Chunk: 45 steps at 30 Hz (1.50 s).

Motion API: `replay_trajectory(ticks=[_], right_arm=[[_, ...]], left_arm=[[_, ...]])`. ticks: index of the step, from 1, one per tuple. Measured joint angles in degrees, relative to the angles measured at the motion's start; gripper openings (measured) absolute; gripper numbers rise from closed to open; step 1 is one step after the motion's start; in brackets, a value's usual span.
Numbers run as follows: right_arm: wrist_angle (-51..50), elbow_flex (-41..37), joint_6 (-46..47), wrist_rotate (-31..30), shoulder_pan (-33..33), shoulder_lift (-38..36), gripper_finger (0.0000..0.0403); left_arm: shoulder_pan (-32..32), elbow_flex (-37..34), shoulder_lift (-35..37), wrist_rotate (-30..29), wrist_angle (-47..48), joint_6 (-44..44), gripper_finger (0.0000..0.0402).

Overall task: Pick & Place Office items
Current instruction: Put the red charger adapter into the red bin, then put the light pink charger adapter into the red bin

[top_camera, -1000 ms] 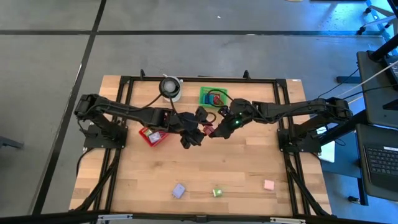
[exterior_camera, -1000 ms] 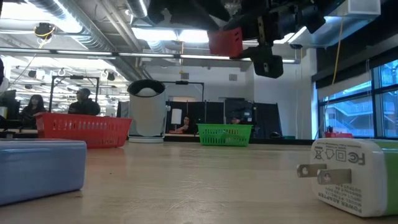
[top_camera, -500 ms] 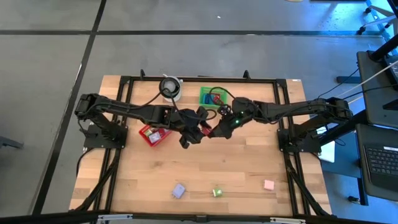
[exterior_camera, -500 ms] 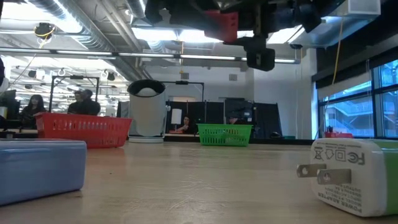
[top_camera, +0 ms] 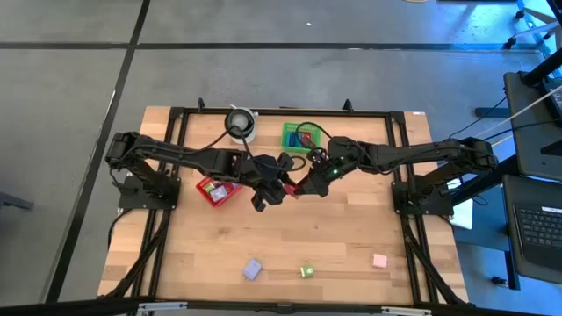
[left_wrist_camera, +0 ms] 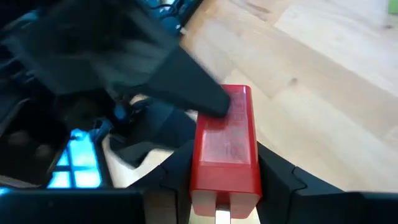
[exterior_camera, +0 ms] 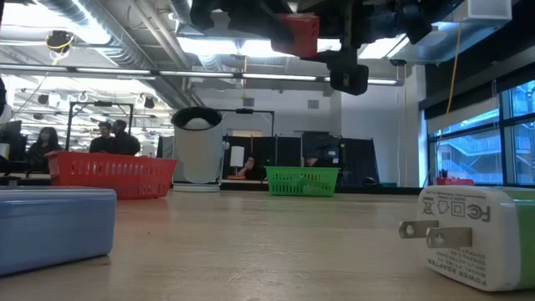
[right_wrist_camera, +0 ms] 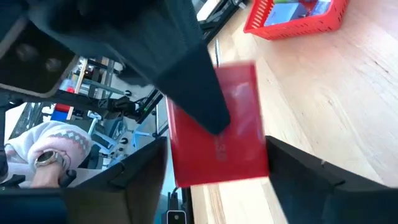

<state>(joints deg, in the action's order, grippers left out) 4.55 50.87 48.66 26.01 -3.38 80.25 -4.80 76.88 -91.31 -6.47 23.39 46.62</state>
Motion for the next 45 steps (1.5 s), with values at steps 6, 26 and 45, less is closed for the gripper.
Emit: replay_trajectory(ticks=[6,26,45], right_arm=[[-1.5,0.0,-1.5,5.8,-2.2,0.0,0.033],[-26.0,0.0,-12.0,7.7,-1.9,-0.1,0.0343],[-20.6,0.0,-13.5,-6.1,-0.6,-0.1,0.0343]], left_arm=[[0.2,0.0,0.0,-1.1,2.6,-7.3,0.0117],[9.0,-15.5,2.4,-0.9,45.1,-48.4,0.0124],[9.5,-14.0,2.4,-1.4,44.8,-55.5,0.0175]])
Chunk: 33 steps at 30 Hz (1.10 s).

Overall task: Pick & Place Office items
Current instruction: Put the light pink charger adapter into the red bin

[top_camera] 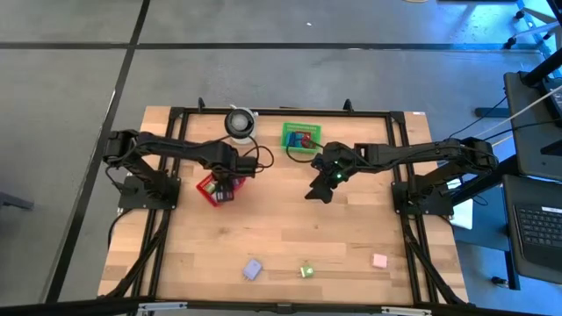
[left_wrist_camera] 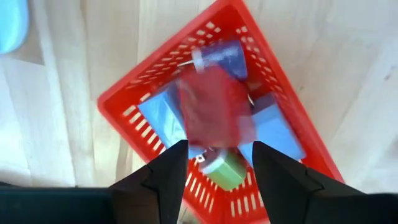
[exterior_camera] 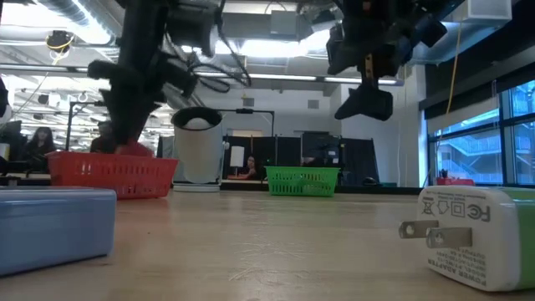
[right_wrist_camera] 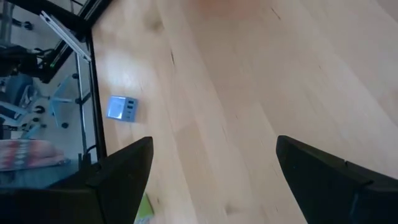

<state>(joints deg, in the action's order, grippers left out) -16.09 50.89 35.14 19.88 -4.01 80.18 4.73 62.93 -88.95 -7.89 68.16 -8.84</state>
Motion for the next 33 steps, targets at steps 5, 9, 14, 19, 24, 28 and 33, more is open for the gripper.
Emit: replay_trajectory(ticks=[5,9,14,19,24,28,33], right_arm=[[-6.2,0.0,0.6,0.0,-0.1,0.0,0.0343],[-20.4,0.0,4.1,1.8,1.4,0.0,0.0343],[-39.8,0.0,11.7,2.9,7.4,0.0,0.0343],[-48.4,0.0,17.6,3.1,16.3,0.0,0.0343],[-46.9,0.0,18.9,3.1,25.8,0.0,0.0343],[-44.9,0.0,20.4,3.1,34.1,0.0,0.0343],[-39.3,0.0,21.4,1.5,43.2,0.3,0.0343]], left_arm=[[0.0,5.3,0.0,-0.2,5.3,0.4,0.0173],[0.0,8.9,0.0,-1.7,6.8,0.3,0.0166],[0.0,12.0,0.0,-3.5,6.8,-1.0,0.0158],[-0.1,12.8,0.0,-5.2,6.7,-1.5,0.015],[-0.1,12.8,0.0,-6.1,6.6,-1.5,0.0145],[-0.1,12.8,0.0,-6.2,6.6,-1.5,0.0145],[-0.1,12.8,0.0,-6.3,6.5,-1.5,0.0143]])
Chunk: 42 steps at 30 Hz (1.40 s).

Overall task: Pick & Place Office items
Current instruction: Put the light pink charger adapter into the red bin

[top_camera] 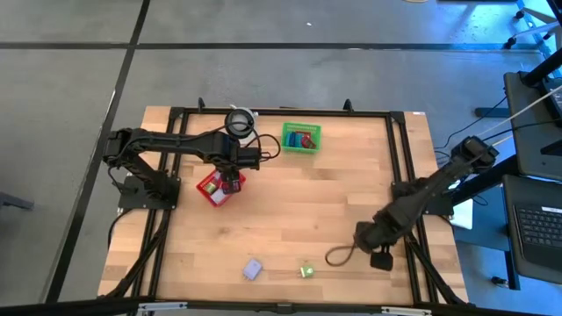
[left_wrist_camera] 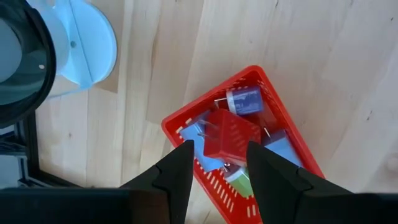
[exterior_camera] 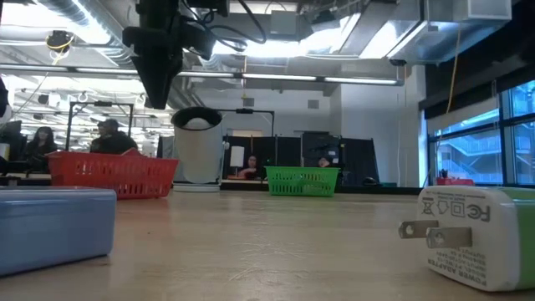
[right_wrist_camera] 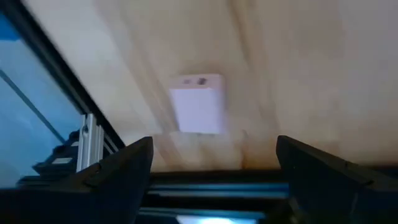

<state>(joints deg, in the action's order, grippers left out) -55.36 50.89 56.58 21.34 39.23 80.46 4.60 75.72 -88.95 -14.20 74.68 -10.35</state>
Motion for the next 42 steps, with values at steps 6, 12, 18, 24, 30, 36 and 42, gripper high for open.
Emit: replay_trajectory(ticks=[6,12,18,24,30,36,42], right_arm=[[2.8,0.0,0.5,-2.2,5.9,4.0,0.0343],[5.9,0.0,0.0,-2.9,7.9,10.2,0.0343],[10.6,0.0,-0.2,-3.1,8.0,15.8,0.0343],[10.9,0.2,0.0,-2.3,8.0,18.2,0.0323],[9.9,0.1,0.0,-2.8,7.9,18.3,0.0231],[9.7,0.1,1.6,-1.5,7.2,18.4,0.0191],[9.1,3.3,7.5,-4.4,3.7,17.4,0.0191]], left_arm=[[0.0,0.0,0.0,-2.9,-0.2,0.0,0.0143],[0.0,0.0,0.0,-3.2,-0.6,0.4,0.0143],[0.0,0.0,0.0,-3.2,-1.7,0.5,0.0143],[0.0,0.0,0.0,-3.2,-1.8,0.6,0.0143],[0.0,0.0,0.0,-3.2,-1.8,0.6,0.0143],[0.0,0.0,0.0,-3.3,-1.8,0.5,0.0143],[0.0,0.0,0.0,-3.4,-1.9,0.5,0.0143]])
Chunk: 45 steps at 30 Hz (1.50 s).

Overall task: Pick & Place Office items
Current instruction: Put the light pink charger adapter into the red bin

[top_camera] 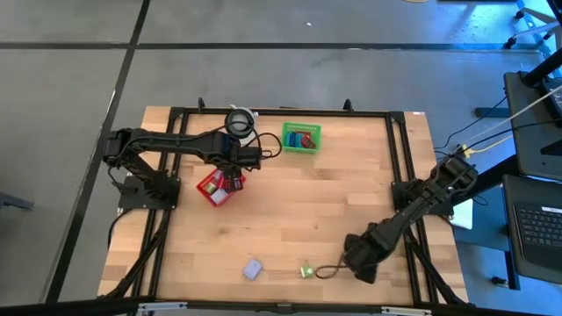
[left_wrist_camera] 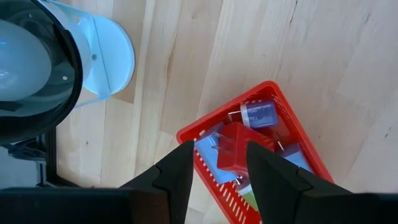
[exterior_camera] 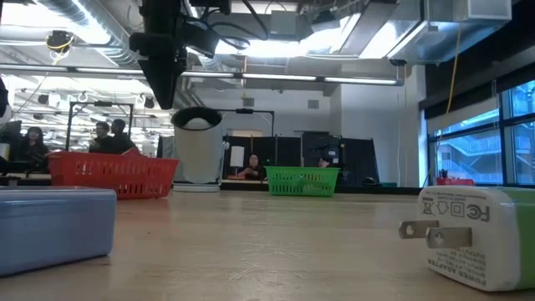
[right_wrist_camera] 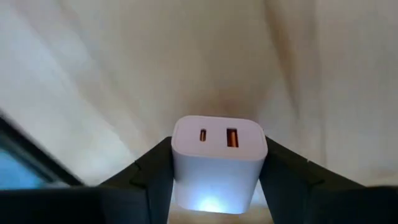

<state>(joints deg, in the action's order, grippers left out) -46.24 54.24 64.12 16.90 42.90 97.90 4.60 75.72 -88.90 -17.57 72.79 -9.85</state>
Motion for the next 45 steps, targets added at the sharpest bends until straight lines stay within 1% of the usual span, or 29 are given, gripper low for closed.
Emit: replay_trajectory(ticks=[2,10,14,18,21,23,26,29,34,37,40,42,45], right_arm=[[-0.1,1.7,-0.1,-5.3,-1.8,-0.5,0.0191],[-2.9,6.7,-0.4,-30.9,-11.8,-2.3,0.0191],[-2.8,8.7,-3.2,-43.2,-17.3,-2.8,0.0191],[-1.8,12.6,-6.8,-54.0,-22.8,-2.8,0.0191],[1.4,16.4,-10.0,-59.8,-26.2,-2.8,0.0191],[4.6,19.3,-14.4,-61.6,-27.8,-2.8,0.0191],[8.8,23.1,-23.0,-61.6,-29.5,-2.8,0.0191],[10.4,26.6,-28.6,-61.5,-30.4,-2.8,0.0197],[10.4,30.8,-32.0,-61.5,-30.8,-2.8,0.0197],[11.1,32.1,-34.1,-61.5,-30.8,-2.8,0.0197],[14.1,32.3,-36.9,-61.2,-30.8,-2.8,0.0197],[15.9,32.3,-39.2,-60.8,-30.8,-2.8,0.0197],[17.1,32.3,-40.6,-60.3,-31.3,-2.7,0.0198]], left_arm=[[0.0,0.0,0.0,-0.6,-0.3,0.0,0.0143],[0.0,0.0,0.0,-1.3,-1.3,-0.5,0.0143],[0.0,0.0,0.0,-1.3,-1.5,-2.8,0.0143],[0.0,0.0,0.0,-0.3,-1.5,-6.5,0.0143],[0.0,0.0,0.0,0.4,-1.6,-8.5,0.0143],[0.0,0.0,0.0,0.5,-1.7,-9.3,0.0143],[-0.4,0.0,0.0,0.5,-1.7,-10.4,0.0143],[-1.3,0.0,0.0,0.5,-1.3,-10.7,0.0143],[-3.7,0.0,0.0,-0.5,0.8,-12.8,0.0143],[-5.3,0.0,0.0,-0.8,1.9,-14.2,0.0143],[-7.0,0.0,0.0,-1.2,2.8,-14.7,0.0143],[-8.2,0.0,0.3,-2.3,5.3,-13.7,0.0143],[-9.7,0.0,1.7,-4.7,12.7,-13.8,0.0143]])
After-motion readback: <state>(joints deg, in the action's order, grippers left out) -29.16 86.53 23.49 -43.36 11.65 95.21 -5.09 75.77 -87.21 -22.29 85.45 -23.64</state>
